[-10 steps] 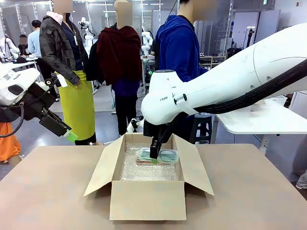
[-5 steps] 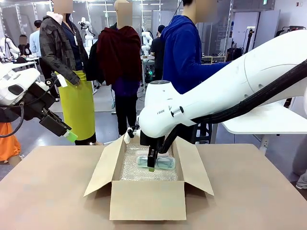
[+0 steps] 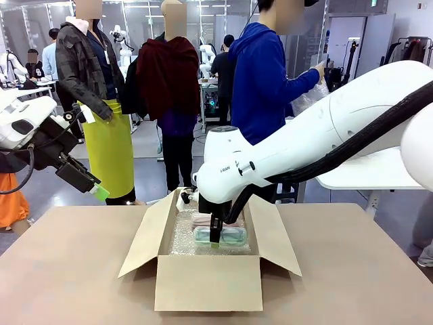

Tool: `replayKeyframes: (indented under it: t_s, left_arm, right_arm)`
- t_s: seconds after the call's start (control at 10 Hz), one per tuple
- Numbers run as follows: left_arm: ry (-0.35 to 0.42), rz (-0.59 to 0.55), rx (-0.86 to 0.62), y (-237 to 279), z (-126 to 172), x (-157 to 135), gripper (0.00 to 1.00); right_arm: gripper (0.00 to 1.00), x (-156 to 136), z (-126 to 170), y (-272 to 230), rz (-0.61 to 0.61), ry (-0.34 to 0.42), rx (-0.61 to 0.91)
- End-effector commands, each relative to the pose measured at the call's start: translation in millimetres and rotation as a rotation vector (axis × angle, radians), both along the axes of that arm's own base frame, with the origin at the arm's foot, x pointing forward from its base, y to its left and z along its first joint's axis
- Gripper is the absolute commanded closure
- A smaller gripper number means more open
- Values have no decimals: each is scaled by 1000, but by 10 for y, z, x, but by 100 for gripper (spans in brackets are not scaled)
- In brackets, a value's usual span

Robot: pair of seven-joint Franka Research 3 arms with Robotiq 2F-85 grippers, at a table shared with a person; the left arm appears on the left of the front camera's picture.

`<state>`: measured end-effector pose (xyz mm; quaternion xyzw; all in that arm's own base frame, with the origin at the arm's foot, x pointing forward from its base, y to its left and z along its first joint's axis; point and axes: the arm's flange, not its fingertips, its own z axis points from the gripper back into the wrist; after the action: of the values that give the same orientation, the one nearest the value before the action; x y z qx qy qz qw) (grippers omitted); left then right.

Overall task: Pack the glasses set securely to prepare it for shipping.
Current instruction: Put the Glasses case from the right side of the table into the Package Box.

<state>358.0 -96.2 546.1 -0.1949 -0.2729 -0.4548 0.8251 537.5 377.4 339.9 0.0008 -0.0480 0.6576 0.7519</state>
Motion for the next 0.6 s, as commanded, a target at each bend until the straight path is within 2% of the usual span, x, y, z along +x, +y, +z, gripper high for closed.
replayKeyframes:
  t_s: [0.0,0.1,0.5]
  left_arm:
    - [-7,-22,-18,29,8,9,0]
    - [-7,-22,-18,29,8,9,0]
    - [-7,-22,-18,29,8,9,0]
  right_arm:
    - [3,18,76,37,43,-2,-1]
    - [0,29,63,51,44,6,-1]
    - [0,19,92,57,23,6,-11]
